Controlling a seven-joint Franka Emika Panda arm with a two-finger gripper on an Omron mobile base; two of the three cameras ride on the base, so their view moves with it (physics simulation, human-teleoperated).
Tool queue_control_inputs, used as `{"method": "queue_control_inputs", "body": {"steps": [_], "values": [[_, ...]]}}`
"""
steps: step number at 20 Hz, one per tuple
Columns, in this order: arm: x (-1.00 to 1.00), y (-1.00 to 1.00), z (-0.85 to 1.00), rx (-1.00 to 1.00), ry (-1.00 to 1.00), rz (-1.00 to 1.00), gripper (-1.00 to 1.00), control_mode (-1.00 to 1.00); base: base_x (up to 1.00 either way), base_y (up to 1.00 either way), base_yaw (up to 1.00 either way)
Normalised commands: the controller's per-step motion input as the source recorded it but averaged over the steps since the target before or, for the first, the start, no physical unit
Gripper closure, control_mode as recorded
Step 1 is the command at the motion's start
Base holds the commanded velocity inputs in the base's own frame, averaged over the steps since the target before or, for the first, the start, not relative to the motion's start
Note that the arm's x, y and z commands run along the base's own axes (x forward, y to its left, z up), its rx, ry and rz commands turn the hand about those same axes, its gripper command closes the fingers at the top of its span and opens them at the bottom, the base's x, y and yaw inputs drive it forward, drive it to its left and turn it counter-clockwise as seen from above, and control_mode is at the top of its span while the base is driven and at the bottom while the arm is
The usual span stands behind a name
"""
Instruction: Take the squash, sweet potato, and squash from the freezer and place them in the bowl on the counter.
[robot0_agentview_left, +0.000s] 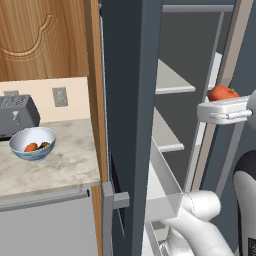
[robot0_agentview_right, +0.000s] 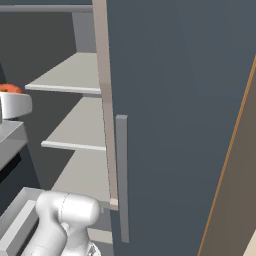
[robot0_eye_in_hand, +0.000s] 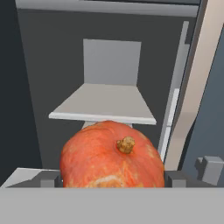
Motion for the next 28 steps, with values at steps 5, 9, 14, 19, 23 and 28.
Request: {"method": "queue_control_inputs", "body": {"steps": [5,9,14,19,23,28], "values": [[-0.55,-0.01,0.0,0.0,0.2,0.04,1.0,-1.0,0.0,0.0,0.0],[-0.26,0.0,0.0,0.0,0.29,0.05,1.0,-1.0,0.0,0.0,0.0],[-0.03,-0.04,-0.03,0.0,0.17,0.0,1.0,-1.0,0.0,0.0,0.0],[-0.02,-0.08,-0.34,0.0,0.03,0.0,1.0,-1.0,0.0,0.0,0.0],[0.0,-0.01,-0.3,0.0,0.01,-0.01,1.0,-1.0,0.0,0.0,0.0],[0.0,-0.07,-0.28,0.0,0.0,0.0,1.0,-1.0,0.0,0.0,0.0]]}}
